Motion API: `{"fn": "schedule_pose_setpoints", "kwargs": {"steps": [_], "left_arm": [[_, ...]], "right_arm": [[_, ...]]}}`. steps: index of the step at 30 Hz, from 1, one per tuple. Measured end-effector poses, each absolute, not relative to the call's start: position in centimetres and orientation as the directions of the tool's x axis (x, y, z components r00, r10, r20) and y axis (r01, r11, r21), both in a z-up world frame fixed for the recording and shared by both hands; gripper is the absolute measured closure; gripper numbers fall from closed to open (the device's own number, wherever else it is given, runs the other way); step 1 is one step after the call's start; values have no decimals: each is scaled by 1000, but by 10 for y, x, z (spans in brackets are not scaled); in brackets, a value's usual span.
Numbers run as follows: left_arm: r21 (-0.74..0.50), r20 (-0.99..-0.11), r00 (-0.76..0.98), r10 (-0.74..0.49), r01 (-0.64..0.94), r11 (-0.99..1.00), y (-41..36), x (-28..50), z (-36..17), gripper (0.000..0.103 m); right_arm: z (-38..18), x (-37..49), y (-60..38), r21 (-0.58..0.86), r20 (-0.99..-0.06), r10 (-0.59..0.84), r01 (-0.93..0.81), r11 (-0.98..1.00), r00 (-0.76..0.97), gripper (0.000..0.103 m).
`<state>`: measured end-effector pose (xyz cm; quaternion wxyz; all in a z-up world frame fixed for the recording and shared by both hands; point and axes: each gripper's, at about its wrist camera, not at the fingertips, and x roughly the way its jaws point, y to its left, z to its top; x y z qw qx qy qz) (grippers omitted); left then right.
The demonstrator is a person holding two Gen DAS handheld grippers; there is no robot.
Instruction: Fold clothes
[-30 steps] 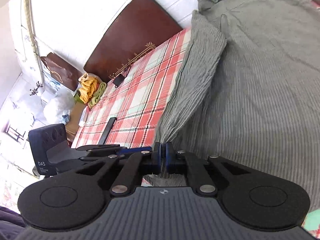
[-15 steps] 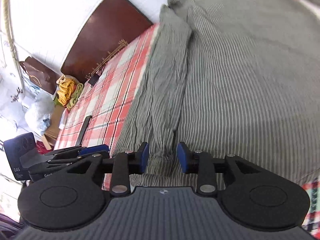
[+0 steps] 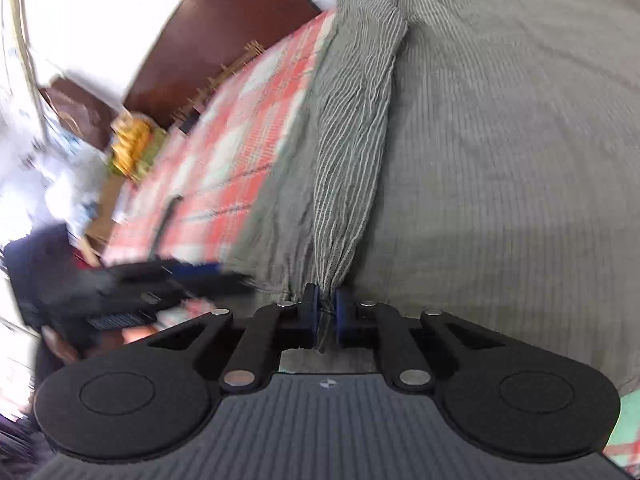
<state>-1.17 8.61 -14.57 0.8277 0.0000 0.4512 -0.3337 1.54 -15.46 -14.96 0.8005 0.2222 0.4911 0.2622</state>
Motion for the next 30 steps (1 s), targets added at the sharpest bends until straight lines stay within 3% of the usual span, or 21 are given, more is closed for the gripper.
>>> {"fn": "schedule_pose_setpoints", "kwargs": {"steps": [2, 4, 6, 9, 15, 19, 22, 24, 26, 30], "left_arm": [[-263, -740, 406, -536, 558, 787, 87, -5, -136, 55], [-227, -731, 444, -518, 558, 798, 85, 4, -126, 50], [-196, -714, 486, -504, 553, 810, 80, 18, -118, 38], [-154, -685, 550, -477, 531, 833, 66, 53, -109, 32], [-74, -614, 670, -417, 477, 876, 37, 123, -93, 32], [-114, -602, 666, -439, 473, 874, 18, 188, -91, 34], [-116, -613, 644, -457, 499, 859, 0, 234, -94, 43], [-79, -631, 638, -442, 514, 854, -14, 263, -101, 75], [-56, -664, 622, -415, 512, 857, -28, 292, -113, 91], [-70, -692, 599, -403, 500, 863, -46, 331, -134, 96]], "right_arm": [[-147, 17, -161, 630, -656, 649, -195, 752, 384, 85], [-139, 16, -168, 630, -637, 642, -193, 752, 426, 74], [-130, 16, -174, 606, -625, 616, -199, 770, 480, 59], [-124, 26, -178, 575, -620, 574, -189, 796, 534, 59], [-122, 51, -176, 592, -583, 571, -179, 785, 578, 53], [-128, 59, -172, 595, -578, 573, -180, 783, 581, 53], [-135, 66, -180, 622, -583, 579, -145, 770, 570, 53], [-138, 72, -184, 638, -582, 587, -132, 759, 563, 54], [-140, 78, -186, 649, -576, 599, -136, 749, 556, 56], [-143, 95, -181, 653, -567, 629, -176, 737, 531, 74]]}}
